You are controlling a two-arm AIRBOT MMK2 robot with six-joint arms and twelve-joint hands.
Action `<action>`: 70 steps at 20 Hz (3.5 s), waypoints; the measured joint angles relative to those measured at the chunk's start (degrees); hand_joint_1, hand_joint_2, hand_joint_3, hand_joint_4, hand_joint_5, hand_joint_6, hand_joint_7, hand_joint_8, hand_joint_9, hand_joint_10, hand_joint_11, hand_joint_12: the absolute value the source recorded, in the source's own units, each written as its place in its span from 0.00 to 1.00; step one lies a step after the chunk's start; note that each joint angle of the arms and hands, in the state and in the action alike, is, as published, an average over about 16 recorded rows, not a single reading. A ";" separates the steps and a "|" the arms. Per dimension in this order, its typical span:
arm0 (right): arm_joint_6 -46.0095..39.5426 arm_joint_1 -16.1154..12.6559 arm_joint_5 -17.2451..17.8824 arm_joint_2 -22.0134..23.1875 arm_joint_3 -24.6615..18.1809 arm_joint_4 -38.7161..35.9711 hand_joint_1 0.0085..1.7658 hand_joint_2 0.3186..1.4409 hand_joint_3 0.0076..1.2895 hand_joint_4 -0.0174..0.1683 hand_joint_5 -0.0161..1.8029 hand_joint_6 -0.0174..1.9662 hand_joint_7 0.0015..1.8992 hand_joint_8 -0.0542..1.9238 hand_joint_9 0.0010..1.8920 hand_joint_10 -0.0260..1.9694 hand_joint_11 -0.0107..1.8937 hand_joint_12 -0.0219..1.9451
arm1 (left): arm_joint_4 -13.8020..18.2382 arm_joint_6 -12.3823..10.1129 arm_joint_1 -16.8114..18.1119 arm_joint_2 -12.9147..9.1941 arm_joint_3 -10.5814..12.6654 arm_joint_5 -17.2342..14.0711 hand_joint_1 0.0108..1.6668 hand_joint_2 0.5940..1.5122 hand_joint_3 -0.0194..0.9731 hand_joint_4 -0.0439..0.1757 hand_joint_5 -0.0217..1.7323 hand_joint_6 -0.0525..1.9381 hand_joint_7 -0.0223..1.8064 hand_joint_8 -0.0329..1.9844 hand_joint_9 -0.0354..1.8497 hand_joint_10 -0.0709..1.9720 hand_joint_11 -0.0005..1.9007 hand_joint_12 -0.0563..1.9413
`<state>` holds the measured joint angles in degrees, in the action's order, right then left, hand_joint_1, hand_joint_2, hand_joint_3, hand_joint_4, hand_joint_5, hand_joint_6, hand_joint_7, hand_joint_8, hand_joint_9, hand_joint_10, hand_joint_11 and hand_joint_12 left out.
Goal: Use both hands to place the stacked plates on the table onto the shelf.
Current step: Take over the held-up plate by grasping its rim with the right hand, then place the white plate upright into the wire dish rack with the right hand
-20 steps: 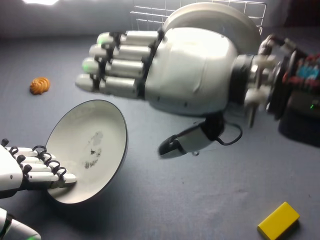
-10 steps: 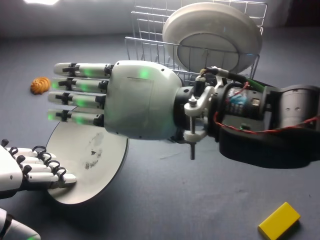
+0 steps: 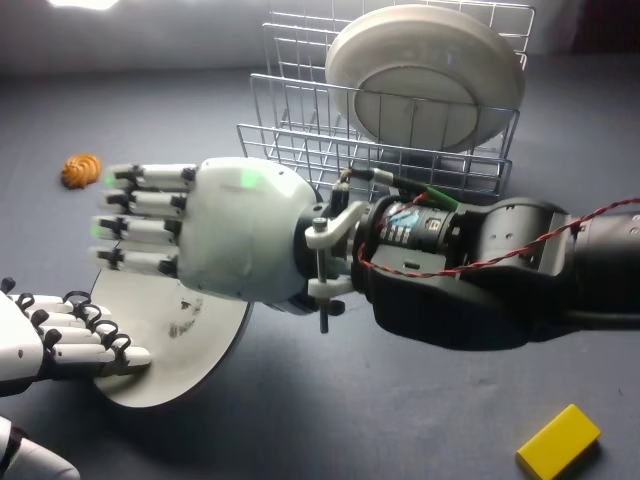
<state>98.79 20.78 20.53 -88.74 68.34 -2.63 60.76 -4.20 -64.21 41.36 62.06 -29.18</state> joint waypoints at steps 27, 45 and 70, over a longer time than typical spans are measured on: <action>1.83 1.96 3.15 -4.51 3.73 3.49 0.67 0.57 0.00 0.05 0.48 0.18 0.53 0.30 0.65 0.02 0.52 0.45 | -2.94 -0.14 3.87 -0.53 2.53 2.17 0.01 0.58 0.04 0.24 0.06 0.03 0.07 0.02 0.07 0.04 0.01 0.13; -0.68 -1.65 1.47 12.87 -14.03 9.41 0.73 0.57 0.00 0.09 0.47 0.47 0.55 0.45 0.58 0.41 0.51 0.50 | -5.31 1.37 14.00 -3.57 8.88 0.12 0.00 0.58 0.04 0.22 0.06 0.03 0.07 0.02 0.08 0.04 0.01 0.15; -33.32 -17.21 -3.92 29.49 -22.04 19.51 0.71 0.61 0.00 0.06 0.46 0.56 0.57 0.49 0.65 0.23 0.51 0.60 | 14.16 7.77 19.57 -4.61 12.55 -26.88 0.00 0.57 0.04 0.23 0.06 0.03 0.07 0.02 0.07 0.04 0.01 0.14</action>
<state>65.47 3.57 16.61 -59.25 46.30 16.88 74.92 3.57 -44.64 36.74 74.61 -56.06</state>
